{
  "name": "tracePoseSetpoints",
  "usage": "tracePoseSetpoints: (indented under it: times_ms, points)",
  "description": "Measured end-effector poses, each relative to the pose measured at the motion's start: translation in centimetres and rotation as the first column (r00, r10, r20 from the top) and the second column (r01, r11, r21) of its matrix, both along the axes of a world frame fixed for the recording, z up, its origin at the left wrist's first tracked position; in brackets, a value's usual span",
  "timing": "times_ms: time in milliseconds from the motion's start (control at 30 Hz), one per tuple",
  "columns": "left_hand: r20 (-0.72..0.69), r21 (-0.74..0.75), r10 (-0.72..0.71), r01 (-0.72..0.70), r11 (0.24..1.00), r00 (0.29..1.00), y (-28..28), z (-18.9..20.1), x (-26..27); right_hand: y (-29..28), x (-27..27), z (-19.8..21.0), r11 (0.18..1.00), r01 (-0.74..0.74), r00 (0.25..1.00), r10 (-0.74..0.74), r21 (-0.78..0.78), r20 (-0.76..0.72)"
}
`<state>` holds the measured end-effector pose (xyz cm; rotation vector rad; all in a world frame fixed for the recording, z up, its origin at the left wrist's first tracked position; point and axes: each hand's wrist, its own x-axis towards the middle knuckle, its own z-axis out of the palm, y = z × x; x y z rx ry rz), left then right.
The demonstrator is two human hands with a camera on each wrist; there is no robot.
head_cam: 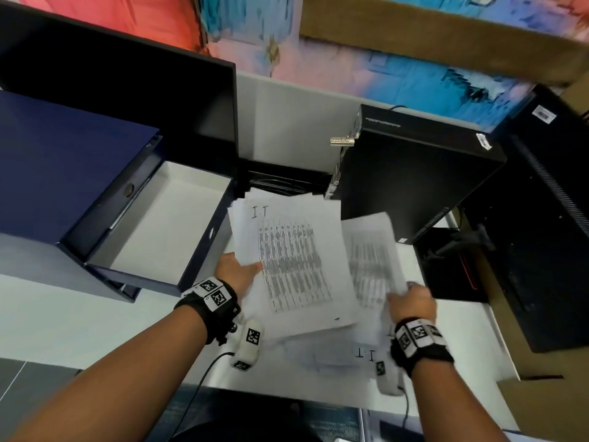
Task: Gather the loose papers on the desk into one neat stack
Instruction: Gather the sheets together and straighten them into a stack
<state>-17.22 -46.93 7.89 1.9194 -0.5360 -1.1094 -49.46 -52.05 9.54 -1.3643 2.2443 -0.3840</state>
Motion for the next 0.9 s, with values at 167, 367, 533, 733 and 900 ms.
tracePoseSetpoints:
  times_ms: [167,367,533,733,900]
  points:
    - [0.177,0.301,-0.202,0.142,0.943,0.963,0.4,-2.3,0.4,-1.8,-1.9,7.8,0.989,-0.006,0.995,-0.01,-0.15,-0.103]
    - [0.154,0.361,-0.271,0.201,0.911,0.95,0.5,-2.6,0.7,-2.1,-2.1,11.0,0.983,-0.034,0.984,0.064,-0.178,0.167]
    - [0.116,0.293,-0.282,0.239,0.926,0.952,0.4,-3.4,0.7,-1.3,1.9,4.4,0.997,-0.077,0.94,0.069,0.01,0.334]
    - [-0.053,0.192,-0.13,0.138,0.972,0.99,0.3,-2.8,-0.5,1.3,7.6,-4.8,0.921,-0.295,0.952,0.261,0.255,0.16]
    - [0.125,0.261,-0.302,0.262,0.929,0.945,0.7,-4.2,-0.1,1.5,8.0,-5.5,0.951,-0.251,0.958,0.219,0.178,0.184]
